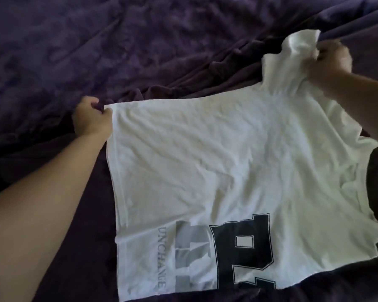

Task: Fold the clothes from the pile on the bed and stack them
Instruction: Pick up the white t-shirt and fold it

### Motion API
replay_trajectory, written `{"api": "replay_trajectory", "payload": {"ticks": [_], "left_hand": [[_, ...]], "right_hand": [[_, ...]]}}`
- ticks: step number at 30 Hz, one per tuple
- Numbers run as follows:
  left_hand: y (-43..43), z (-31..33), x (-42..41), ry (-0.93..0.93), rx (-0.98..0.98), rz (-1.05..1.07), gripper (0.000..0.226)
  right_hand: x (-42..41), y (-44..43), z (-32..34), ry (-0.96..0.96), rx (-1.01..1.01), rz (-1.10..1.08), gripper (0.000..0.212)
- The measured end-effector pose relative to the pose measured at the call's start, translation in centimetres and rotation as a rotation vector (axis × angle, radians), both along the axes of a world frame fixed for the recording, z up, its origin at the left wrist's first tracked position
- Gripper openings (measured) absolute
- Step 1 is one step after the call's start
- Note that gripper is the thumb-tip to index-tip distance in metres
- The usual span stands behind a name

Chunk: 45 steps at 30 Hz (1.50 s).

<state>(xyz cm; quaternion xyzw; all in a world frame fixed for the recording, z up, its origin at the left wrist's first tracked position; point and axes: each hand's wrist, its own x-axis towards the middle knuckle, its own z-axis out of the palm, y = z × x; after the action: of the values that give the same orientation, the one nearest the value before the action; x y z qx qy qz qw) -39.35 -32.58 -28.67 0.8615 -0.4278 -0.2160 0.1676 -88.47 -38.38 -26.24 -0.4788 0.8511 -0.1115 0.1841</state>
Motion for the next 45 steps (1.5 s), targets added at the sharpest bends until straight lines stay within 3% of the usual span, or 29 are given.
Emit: {"api": "replay_trajectory", "payload": {"ticks": [4,8,12,15,17,19,22,26,31,34,36,40,43,45], "left_hand": [[8.9,1.9,-0.5,-0.044,-0.069,-0.04,0.031],[22.4,3.0,-1.8,0.033,0.173,0.061,0.026],[34.6,3.7,-3.1,0.15,0.499,0.18,0.04],[39.4,3.9,-3.6,0.167,0.503,0.16,0.024],[40.1,3.9,-3.9,0.214,0.483,0.186,0.007],[40.4,3.6,-4.1,0.272,0.451,0.25,0.014],[40.1,3.7,-4.1,0.351,0.349,0.308,0.018],[40.8,5.4,-2.6,0.422,0.313,0.239,0.014],[44.9,7.6,-1.9,0.393,0.426,0.136,0.008],[44.8,7.7,-1.8,0.44,0.423,0.164,0.005],[42.9,7.1,-1.7,0.506,0.349,0.228,0.005],[38.2,5.6,-1.5,0.639,0.162,0.356,0.011],[36.8,4.5,-2.1,0.64,0.108,0.312,0.029],[37.1,3.5,-2.8,0.529,0.143,0.193,0.046]], "right_hand": [[2.1,8.3,1.3,0.066,-0.104,0.293,0.062],[3.8,20.3,2.0,-0.025,-0.068,0.348,0.037],[5.8,32.6,3.1,-0.168,0.075,0.477,0.01],[7.1,41.4,3.1,-0.144,0.222,0.658,0.019],[7.3,45.5,2.5,-0.048,0.322,0.797,0.043],[7.1,47.0,1.7,0.02,0.3,0.788,0.049],[6.9,46.1,1.1,0.024,0.158,0.627,0.021],[6.0,44.0,3.3,-0.053,0.178,0.576,0.014],[4.6,46.8,6.5,0.014,0.565,0.738,0.02],[4.7,44.9,6.7,-0.042,0.704,0.715,0.022],[5.1,41.6,5.8,-0.098,0.617,0.651,0.02],[5.7,35.7,4.8,0.003,0.163,0.398,0.022],[6.5,37.6,5.1,-0.003,-0.156,0.552,0.013],[7.0,41.8,4.4,-0.016,-0.16,0.759,0.024]]}}
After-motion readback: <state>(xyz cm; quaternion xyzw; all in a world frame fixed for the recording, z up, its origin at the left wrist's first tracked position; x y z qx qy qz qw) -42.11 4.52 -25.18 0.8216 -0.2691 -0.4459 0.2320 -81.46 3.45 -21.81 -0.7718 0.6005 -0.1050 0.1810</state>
